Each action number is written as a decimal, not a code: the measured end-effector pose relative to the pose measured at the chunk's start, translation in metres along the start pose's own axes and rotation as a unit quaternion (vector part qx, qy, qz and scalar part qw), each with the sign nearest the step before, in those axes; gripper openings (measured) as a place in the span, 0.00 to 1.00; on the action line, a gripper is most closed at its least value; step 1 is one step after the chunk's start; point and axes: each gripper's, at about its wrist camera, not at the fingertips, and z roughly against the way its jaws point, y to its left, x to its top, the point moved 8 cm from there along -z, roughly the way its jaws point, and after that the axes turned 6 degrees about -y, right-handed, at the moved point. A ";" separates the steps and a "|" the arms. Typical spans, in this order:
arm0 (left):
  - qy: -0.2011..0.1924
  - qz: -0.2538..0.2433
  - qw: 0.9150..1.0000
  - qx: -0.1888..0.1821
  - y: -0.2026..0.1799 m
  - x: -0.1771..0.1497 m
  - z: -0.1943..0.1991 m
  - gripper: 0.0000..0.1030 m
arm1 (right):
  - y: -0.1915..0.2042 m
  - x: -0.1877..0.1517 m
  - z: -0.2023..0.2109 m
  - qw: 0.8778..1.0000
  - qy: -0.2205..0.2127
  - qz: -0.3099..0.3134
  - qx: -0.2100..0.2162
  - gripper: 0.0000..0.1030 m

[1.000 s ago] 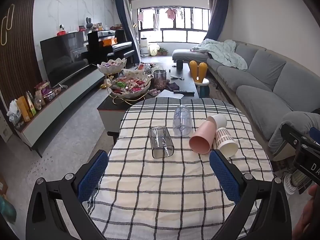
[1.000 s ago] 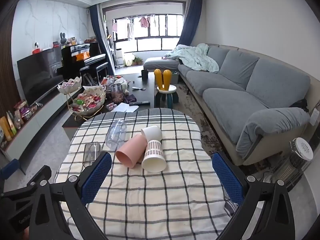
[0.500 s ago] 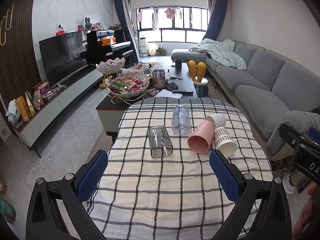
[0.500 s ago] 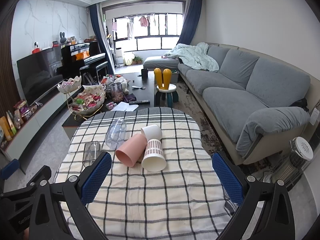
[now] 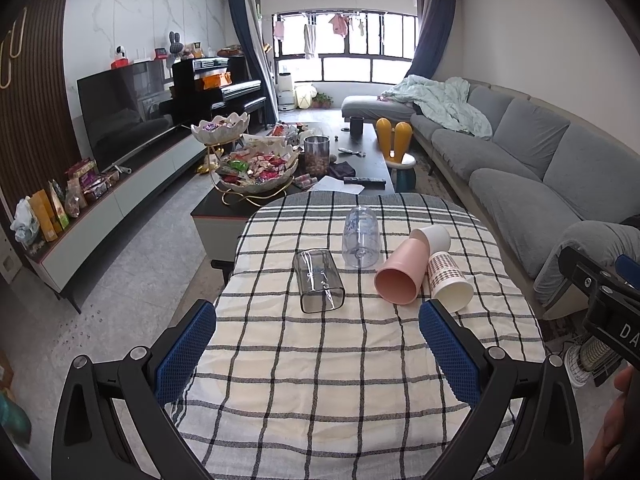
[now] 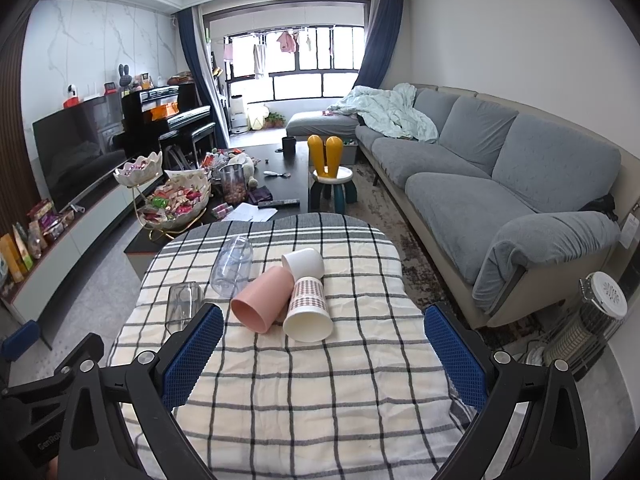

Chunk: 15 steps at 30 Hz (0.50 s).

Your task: Flip cup upside down

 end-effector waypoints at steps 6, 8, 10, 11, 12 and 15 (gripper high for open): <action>0.000 0.000 1.000 0.000 0.000 0.000 0.000 1.00 | 0.000 0.000 -0.001 1.000 0.000 0.000 0.000 0.98; 0.000 0.000 1.000 0.000 0.000 -0.001 0.000 1.00 | 0.000 0.000 -0.001 1.000 0.001 0.000 0.000 0.98; 0.000 0.000 1.000 0.000 0.000 0.000 0.000 1.00 | 0.000 -0.001 -0.001 1.000 0.001 0.000 0.000 0.98; 0.000 0.000 1.000 0.000 0.000 0.000 0.000 1.00 | 0.000 -0.001 -0.001 1.000 0.001 -0.001 0.000 0.98; 0.000 0.000 1.000 0.000 0.000 0.000 0.000 1.00 | 0.000 -0.001 -0.001 1.000 0.000 -0.001 0.000 0.98; 0.000 0.000 1.000 0.000 0.000 0.000 0.000 1.00 | -0.001 0.001 -0.001 1.000 0.001 -0.001 0.000 0.98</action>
